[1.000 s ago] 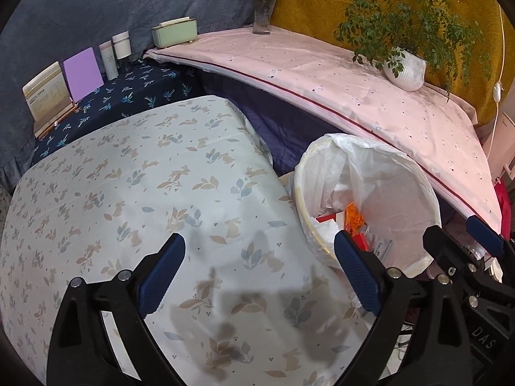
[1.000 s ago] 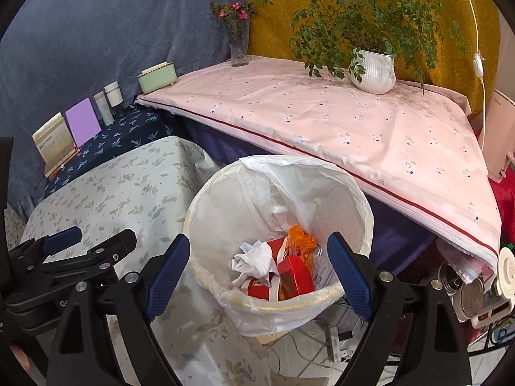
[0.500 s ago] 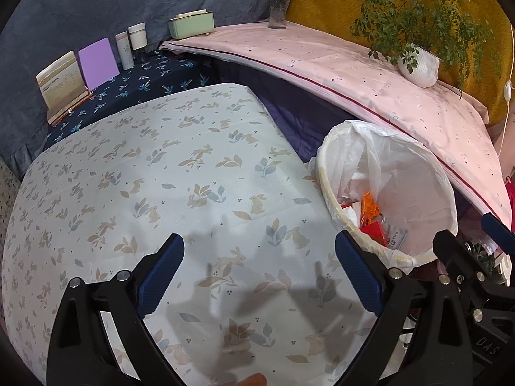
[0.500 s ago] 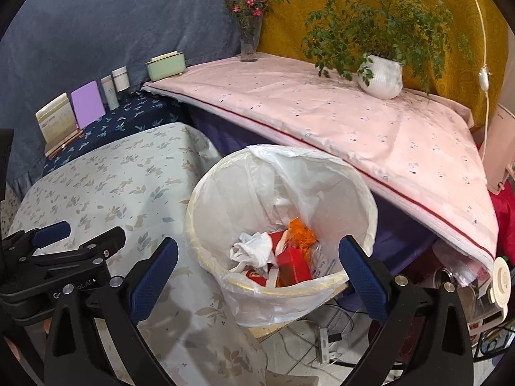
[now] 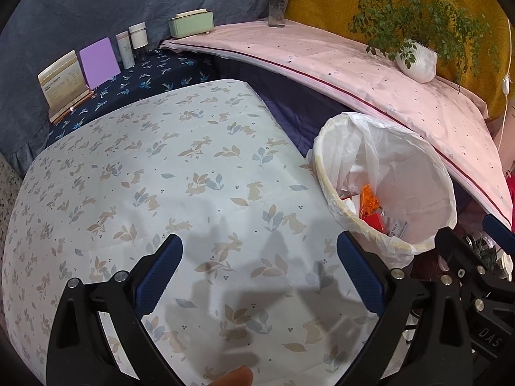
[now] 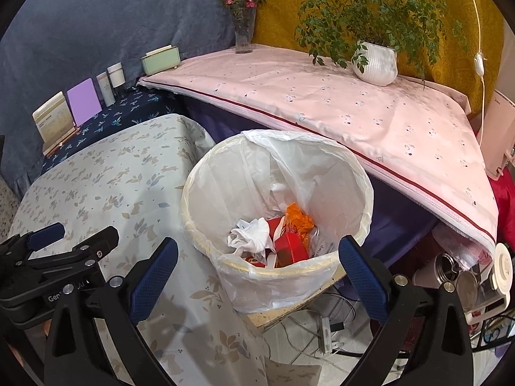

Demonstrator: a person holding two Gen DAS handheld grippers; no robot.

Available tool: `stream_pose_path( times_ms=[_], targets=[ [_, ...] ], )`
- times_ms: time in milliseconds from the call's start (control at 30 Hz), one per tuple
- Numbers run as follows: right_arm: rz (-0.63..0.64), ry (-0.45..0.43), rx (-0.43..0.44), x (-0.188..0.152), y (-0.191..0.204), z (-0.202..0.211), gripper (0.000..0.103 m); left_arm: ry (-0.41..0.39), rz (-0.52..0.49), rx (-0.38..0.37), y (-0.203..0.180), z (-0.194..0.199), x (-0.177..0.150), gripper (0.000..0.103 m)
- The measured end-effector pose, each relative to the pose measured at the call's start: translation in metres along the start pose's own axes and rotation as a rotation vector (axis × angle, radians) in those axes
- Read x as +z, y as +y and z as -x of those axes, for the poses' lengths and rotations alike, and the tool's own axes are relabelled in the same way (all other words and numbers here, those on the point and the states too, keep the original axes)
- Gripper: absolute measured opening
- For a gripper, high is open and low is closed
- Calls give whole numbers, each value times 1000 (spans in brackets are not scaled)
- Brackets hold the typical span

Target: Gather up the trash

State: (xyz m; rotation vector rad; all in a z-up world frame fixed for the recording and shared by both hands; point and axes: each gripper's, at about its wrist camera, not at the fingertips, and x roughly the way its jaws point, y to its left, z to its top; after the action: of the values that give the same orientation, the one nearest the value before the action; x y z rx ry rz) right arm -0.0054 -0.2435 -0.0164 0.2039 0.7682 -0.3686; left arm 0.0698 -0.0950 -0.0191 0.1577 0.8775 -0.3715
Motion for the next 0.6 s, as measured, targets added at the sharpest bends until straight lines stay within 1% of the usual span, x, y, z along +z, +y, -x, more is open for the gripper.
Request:
stream_pose_path(
  times_ms=[267,400,600],
  targets=[
    [-4,4,-22,-2,-7,6,96,-6,-12,-8,-9,7,-2,94],
    [-1,18,-39,-4,-10,7,96,-1,-3,-4,-12,9,-3,95],
    [1,10,-54,-6,-14,13,96,-8,-4,3,-15,12,-3,95]
  ],
)
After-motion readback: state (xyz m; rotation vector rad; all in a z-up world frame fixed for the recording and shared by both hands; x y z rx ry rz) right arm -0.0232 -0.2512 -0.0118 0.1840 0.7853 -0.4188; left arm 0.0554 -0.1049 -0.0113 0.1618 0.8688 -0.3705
